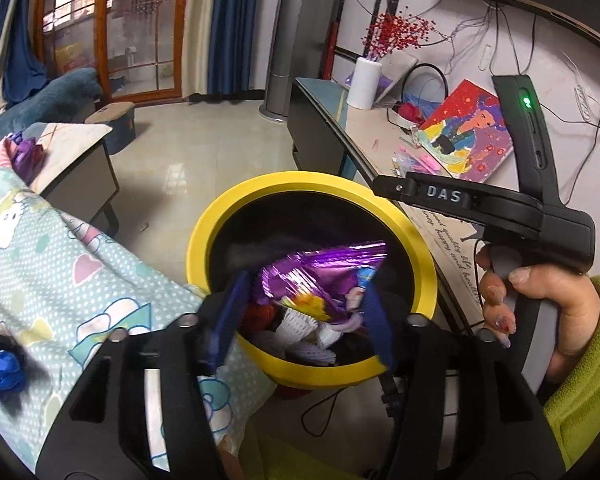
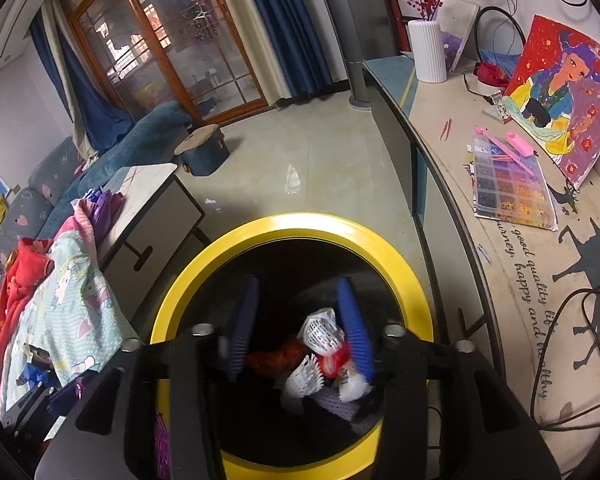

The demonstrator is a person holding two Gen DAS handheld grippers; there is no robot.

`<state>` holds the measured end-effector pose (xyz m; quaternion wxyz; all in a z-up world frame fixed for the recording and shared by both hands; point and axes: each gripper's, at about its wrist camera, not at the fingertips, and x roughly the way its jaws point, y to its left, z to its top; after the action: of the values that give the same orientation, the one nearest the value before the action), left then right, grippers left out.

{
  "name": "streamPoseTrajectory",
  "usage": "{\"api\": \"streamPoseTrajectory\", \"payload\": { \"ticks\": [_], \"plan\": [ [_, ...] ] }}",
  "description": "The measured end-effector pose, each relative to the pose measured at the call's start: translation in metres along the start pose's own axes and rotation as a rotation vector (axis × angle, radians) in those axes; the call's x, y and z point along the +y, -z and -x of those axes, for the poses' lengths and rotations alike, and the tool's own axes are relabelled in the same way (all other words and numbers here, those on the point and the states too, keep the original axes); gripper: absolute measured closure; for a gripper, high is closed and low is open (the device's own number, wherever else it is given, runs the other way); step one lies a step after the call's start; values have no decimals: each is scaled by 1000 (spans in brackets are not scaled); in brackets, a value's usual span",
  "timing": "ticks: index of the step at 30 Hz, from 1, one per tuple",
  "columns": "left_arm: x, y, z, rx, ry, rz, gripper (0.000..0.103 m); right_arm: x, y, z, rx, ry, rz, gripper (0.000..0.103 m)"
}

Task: Collect trash
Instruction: 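Open both grippers to drop the wrapper and candy tube into the bin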

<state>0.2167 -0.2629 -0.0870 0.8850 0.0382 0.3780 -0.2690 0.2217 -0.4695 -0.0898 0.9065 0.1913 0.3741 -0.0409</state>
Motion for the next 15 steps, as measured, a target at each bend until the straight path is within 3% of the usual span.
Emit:
{"api": "streamPoseTrajectory", "payload": {
  "ticks": [3, 5, 15],
  "plan": [
    [5, -2, 5, -8, -10, 24, 33, 3, -1, 3, -7, 1, 9, 55],
    [7, -3, 10, -16, -13, 38, 17, 6, -1, 6, -16, 8, 21, 52],
    [21, -5, 45, -94, -50, 85, 11, 35, -4, 30, -78, 2, 99, 41]
  ]
}}
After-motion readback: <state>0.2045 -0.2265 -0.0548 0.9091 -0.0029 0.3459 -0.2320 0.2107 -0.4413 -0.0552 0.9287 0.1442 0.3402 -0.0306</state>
